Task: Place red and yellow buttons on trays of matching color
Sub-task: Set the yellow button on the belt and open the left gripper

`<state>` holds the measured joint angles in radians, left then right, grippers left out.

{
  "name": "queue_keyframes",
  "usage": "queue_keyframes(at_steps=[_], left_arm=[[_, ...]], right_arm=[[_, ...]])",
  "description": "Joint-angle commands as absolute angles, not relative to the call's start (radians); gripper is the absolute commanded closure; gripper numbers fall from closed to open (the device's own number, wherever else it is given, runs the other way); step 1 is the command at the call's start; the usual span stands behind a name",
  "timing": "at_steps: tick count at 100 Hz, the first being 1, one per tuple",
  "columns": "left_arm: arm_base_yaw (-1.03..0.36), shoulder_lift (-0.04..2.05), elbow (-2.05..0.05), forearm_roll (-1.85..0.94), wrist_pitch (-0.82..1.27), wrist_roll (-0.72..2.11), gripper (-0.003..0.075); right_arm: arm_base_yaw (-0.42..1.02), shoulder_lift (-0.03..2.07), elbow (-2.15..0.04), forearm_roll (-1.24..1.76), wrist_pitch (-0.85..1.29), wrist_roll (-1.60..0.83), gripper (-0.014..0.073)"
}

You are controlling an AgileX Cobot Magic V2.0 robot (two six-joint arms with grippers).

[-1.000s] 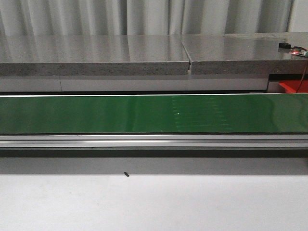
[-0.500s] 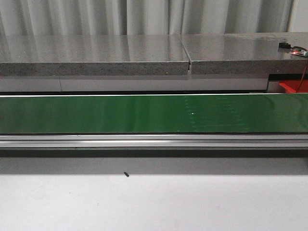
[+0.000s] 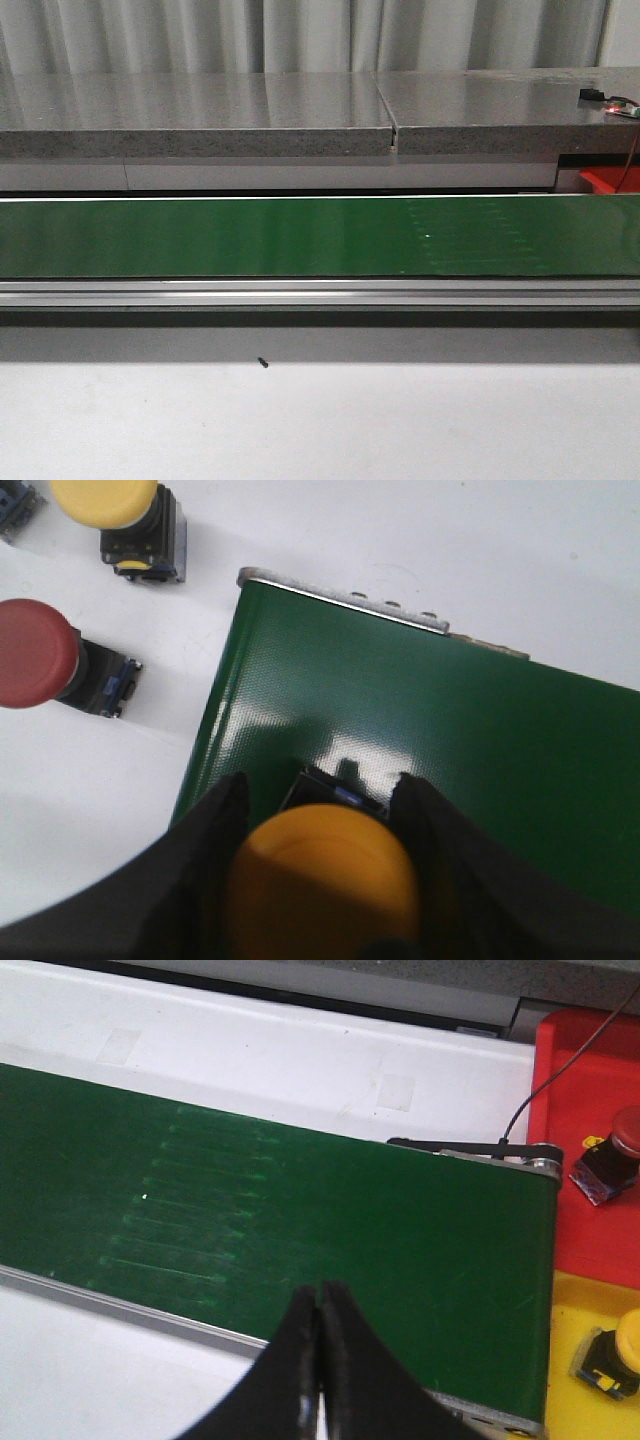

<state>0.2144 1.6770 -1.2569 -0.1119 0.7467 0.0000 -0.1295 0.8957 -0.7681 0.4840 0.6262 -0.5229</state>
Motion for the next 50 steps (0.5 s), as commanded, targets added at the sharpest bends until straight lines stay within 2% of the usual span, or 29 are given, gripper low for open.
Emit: queue_keyframes(at_steps=[1,24,31,41,50], left_arm=[[0.208,1.639,-1.287,-0.127,0.704,0.0,0.052],[0.208,1.656,-1.287,-0.127,0.702,0.0,0.0514],[0.208,1.661,-1.287,-0.133,0.708,0.0,0.0487],[0.204,1.663,-1.287,-0.134,0.712,0.009,0.0391],[0.192,1.661,-1.287,-0.138,0.713,0.027,0.0258]], right_arm=[[-0.127,0.885,-0.794,0.509,0.571,-0.529,0.0662],[-0.127,0.885,-0.794,0.509,0.571,-0.529,0.0662],[-0.127,0.885,-0.794,0.509,0.571,-0.529,0.0662],[-0.127,0.885,-0.794,0.509,0.571,-0.529,0.0662],[-0.127,0.885,-0.794,0.509,0.571,-0.529,0.0662]])
